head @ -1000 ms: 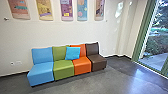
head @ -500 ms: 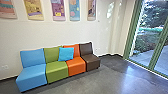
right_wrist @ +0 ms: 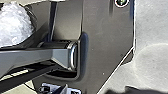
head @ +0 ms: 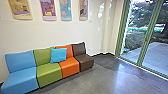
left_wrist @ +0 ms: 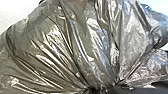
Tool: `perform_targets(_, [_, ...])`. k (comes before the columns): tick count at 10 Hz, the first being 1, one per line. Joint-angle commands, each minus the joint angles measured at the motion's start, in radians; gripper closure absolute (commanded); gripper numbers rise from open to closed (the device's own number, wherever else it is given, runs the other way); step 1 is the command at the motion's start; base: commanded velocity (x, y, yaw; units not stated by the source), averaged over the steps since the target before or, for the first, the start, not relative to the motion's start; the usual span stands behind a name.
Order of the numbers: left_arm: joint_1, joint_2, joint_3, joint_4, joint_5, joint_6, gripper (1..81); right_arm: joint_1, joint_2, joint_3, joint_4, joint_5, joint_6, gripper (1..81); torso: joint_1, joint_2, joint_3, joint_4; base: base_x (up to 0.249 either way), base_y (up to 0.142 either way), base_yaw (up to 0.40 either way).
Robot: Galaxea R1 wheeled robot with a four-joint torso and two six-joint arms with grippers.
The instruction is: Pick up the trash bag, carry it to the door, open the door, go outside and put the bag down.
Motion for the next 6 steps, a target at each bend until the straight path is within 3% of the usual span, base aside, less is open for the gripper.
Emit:
perform_targets(1, [-0.044, 0.007, 0.006, 0.007, 0.062, 0.012, 81.1, 0.054, -0.002, -0.001, -0.007, -0.06, -0.002, 1.0, 0.0, 0.0, 0.0, 0.0, 0.0, 0.0, -0.234])
perform_targets(6, [-0.044, 0.008, 0.006, 0.009, 0.062, 0.012, 81.1, 0.053, 0.001, -0.01, -0.007, -0.059, -0.002, 1.0, 0.0, 0.0, 0.0, 0.0, 0.0, 0.0, -0.235])
